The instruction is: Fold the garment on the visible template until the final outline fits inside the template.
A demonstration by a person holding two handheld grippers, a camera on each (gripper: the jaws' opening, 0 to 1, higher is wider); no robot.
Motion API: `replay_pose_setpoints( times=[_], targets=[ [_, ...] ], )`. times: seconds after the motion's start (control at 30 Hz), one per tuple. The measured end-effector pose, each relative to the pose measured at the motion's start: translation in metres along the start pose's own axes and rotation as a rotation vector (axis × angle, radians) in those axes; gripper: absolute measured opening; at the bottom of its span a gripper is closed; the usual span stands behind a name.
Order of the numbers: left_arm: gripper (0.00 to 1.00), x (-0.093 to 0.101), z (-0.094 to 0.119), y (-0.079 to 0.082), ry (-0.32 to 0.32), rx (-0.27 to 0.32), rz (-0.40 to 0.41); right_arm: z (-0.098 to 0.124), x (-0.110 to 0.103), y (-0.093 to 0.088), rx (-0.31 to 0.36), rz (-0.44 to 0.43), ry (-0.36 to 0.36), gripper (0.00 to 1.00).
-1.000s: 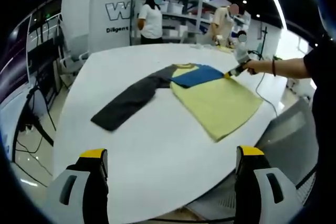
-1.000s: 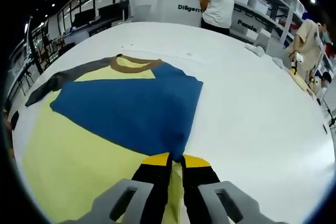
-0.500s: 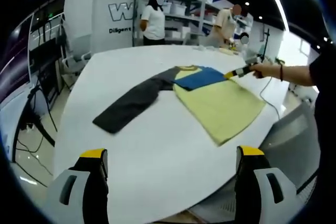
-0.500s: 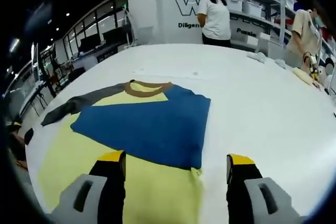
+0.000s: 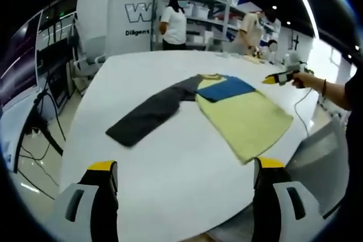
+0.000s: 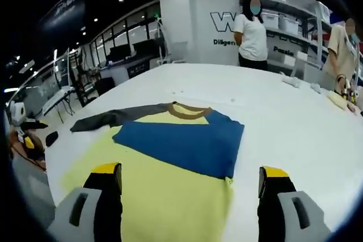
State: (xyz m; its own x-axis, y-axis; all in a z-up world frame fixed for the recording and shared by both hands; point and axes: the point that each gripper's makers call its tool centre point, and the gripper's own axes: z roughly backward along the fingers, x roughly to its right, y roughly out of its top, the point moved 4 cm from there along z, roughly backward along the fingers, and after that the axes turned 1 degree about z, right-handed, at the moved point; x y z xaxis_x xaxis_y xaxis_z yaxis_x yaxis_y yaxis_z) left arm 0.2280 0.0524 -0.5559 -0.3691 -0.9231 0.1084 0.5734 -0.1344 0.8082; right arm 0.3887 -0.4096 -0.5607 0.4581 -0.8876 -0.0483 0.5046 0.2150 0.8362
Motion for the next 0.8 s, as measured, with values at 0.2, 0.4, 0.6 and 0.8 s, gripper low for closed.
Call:
replay_pose_setpoints(
  times=[0.2, 0.4, 0.6, 0.8],
  targets=[
    [0.93, -0.011, -0.001, -0.002, 0.031, -0.001, 0.051, 0.026, -0.010, -0.001, 0.005, 0.032, 0.034, 0.99],
    [0.88, -0.018, -0.009, -0.004, 0.059, -0.017, 0.097, 0.050, -0.019, -0.002, 0.033, 0.058, 0.033, 0.99],
    [0.83, -0.028, -0.021, -0.003, 0.096, -0.025, 0.126, 0.070, -0.028, -0.006, 0.043, 0.071, 0.053, 0.99],
    [0.76, -0.041, -0.037, 0.000, 0.123, -0.015, 0.230, 0.086, -0.039, -0.009, 0.051, 0.094, 0.065, 0.99]
  ],
)
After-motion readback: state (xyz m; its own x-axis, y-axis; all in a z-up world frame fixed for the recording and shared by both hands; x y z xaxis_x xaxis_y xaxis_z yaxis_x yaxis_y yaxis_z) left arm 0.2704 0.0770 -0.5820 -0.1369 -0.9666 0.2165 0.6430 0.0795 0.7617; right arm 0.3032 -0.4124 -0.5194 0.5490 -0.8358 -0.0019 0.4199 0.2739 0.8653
